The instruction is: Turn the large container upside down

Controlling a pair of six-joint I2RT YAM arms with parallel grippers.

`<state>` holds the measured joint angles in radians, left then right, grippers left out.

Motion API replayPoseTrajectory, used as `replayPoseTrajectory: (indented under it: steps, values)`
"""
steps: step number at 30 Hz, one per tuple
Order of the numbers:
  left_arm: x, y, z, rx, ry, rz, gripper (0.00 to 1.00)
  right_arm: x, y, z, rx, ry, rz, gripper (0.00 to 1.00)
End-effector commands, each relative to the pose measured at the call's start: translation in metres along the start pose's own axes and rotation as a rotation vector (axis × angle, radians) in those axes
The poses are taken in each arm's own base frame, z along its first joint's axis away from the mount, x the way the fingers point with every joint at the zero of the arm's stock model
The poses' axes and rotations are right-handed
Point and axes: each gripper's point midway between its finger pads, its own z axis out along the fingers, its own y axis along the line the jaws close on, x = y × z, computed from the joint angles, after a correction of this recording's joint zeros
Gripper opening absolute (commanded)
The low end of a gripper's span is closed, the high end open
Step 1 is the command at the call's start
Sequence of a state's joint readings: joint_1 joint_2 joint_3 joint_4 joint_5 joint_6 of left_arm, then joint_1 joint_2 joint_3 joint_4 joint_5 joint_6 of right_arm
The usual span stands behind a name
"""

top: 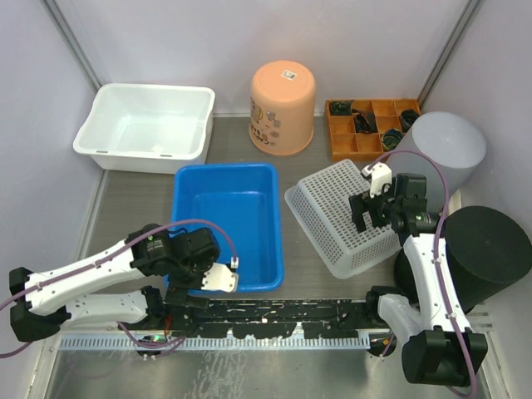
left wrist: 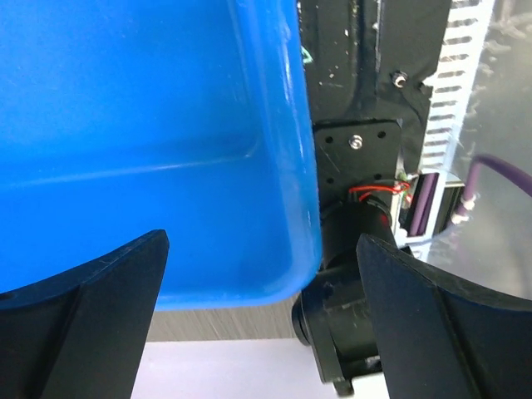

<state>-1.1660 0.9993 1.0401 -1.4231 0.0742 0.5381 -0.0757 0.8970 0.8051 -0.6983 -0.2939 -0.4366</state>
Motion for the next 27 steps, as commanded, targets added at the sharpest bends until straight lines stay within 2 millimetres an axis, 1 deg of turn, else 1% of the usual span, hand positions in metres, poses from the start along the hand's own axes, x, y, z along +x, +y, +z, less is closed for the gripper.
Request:
replayPoseTrajectory:
  steps: [1, 3, 4, 6, 8, 9, 10, 11, 12, 13, 17, 19, 20, 21, 22, 23, 26, 27]
  values:
    - [-0.022, 0.016, 0.009, -0.091, -0.123, -0.019, 0.99, -0.012, -0.011, 0.0, 0.033, -0.046, 0.019, 1.0]
    - [-0.024, 0.012, 0.015, -0.07, -0.135, -0.027, 1.0, -0.01, -0.014, 0.001, 0.038, -0.039, 0.028, 1.0]
    - [-0.023, 0.009, 0.018, -0.055, -0.134, -0.029, 0.97, -0.009, -0.015, 0.001, 0.04, -0.036, 0.031, 1.0]
    - [-0.021, 0.004, 0.025, -0.024, -0.124, -0.031, 0.9, -0.007, -0.016, 0.003, 0.044, -0.027, 0.036, 1.0]
    - [-0.017, 0.001, 0.033, -0.004, -0.103, -0.023, 0.77, -0.004, -0.018, 0.005, 0.053, -0.015, 0.038, 1.0]
    - [-0.015, -0.001, 0.036, 0.009, -0.093, -0.018, 0.67, -0.004, -0.019, 0.005, 0.058, -0.015, 0.038, 1.0]
    - [-0.014, -0.002, 0.04, 0.017, -0.085, -0.013, 0.55, -0.003, -0.02, 0.006, 0.06, -0.01, 0.04, 1.0]
    - [-0.014, -0.002, 0.042, 0.026, -0.075, -0.012, 0.36, -0.002, -0.02, 0.006, 0.062, -0.008, 0.04, 1.0]
    - [-0.014, -0.001, 0.044, 0.027, -0.063, -0.012, 0.06, -0.002, -0.021, 0.007, 0.064, -0.006, 0.041, 1.0]
    - [-0.013, 0.0, 0.047, 0.029, -0.047, -0.015, 0.0, -0.002, -0.022, 0.007, 0.068, -0.006, 0.041, 1.0]
    - [-0.009, 0.001, 0.059, 0.059, 0.019, -0.009, 0.0, 0.001, -0.023, 0.009, 0.072, 0.002, 0.044, 1.0]
    - [-0.017, -0.004, 0.054, 0.103, 0.011, -0.017, 0.0, 0.001, -0.023, 0.009, 0.076, 0.003, 0.044, 1.0]
    - [-0.021, -0.004, 0.048, 0.114, 0.002, -0.013, 0.0, 0.001, -0.024, 0.009, 0.078, 0.004, 0.043, 1.0]
    - [-0.029, -0.005, 0.038, 0.119, -0.029, -0.012, 0.0, 0.002, -0.024, 0.01, 0.08, 0.006, 0.044, 1.0]
    - [-0.033, -0.012, 0.024, 0.16, -0.05, 0.0, 0.0, 0.002, -0.025, 0.01, 0.085, 0.008, 0.044, 1.0]
    - [-0.047, -0.015, 0.008, 0.183, -0.11, 0.018, 0.0, 0.002, -0.026, 0.01, 0.086, 0.009, 0.045, 1.0]
    - [-0.074, -0.034, -0.047, 0.283, -0.236, 0.054, 0.0, 0.004, -0.027, 0.011, 0.096, 0.017, 0.049, 1.0]
    - [-0.079, -0.041, -0.065, 0.324, -0.266, 0.068, 0.0, 0.004, -0.028, 0.011, 0.098, 0.018, 0.049, 1.0]
